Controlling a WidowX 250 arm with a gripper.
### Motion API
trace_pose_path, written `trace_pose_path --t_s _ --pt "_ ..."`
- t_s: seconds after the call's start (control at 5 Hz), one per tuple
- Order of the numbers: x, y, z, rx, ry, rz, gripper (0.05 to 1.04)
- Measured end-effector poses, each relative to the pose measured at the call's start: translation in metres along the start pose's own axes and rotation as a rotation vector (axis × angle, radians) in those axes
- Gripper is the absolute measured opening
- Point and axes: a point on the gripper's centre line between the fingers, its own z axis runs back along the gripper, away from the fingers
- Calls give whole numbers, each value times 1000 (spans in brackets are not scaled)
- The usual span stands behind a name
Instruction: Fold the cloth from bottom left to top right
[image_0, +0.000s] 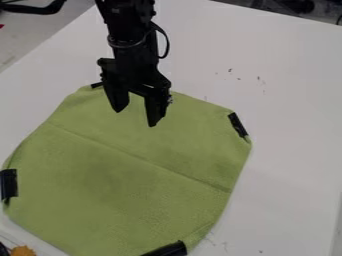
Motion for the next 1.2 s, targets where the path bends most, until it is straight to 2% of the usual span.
trace_pose_path --t_s 0.2,0.4,0.8,1.0,1.2 --pt "-5 -1 -7 -9 24 1 999" --pt "-34 20 -23 -29 51 74 999" --pt "-109 64 -21 27 -5 240 999" --pt "-144 85 -22 68 -10 304 999" --pt "-161 98 -20 97 7 335 999"
